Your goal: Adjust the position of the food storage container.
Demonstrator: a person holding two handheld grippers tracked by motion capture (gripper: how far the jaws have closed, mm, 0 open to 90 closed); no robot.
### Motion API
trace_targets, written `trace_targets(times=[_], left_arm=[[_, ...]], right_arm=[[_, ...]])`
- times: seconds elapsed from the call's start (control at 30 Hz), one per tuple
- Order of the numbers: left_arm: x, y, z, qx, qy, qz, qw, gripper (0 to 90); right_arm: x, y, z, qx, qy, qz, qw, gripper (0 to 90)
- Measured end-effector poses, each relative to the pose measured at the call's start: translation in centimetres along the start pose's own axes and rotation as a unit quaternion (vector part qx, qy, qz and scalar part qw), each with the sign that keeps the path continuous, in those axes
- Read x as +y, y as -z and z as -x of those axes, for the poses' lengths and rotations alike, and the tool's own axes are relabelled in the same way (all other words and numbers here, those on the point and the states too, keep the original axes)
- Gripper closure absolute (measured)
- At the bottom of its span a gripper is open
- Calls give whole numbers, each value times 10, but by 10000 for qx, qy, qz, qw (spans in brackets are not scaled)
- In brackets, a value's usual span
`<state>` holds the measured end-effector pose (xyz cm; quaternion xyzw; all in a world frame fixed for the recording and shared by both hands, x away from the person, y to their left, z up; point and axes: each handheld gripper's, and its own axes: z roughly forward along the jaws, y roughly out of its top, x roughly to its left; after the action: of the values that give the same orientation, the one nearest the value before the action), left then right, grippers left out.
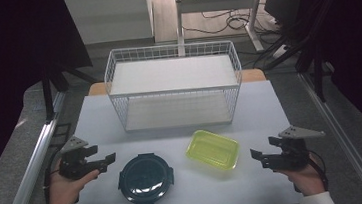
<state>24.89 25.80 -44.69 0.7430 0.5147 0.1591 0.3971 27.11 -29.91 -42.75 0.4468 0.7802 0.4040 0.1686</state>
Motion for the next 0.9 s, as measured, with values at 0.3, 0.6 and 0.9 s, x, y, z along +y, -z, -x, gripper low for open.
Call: trace_targets(times=[0.3, 0.6, 0.9], left_arm=[[2, -6, 2, 6, -10, -128, 9999, 252], [3, -3, 6, 25, -87, -175, 9998, 252], [5, -4, 8, 37, -99, -207, 9997, 259]], right_arm=[[0, -2, 5, -3, -43, -83, 10000, 189], [-2, -1, 6, -92, -101, -102, 9999, 194], [-2, -2, 6, -132, -93, -121, 9998, 201]])
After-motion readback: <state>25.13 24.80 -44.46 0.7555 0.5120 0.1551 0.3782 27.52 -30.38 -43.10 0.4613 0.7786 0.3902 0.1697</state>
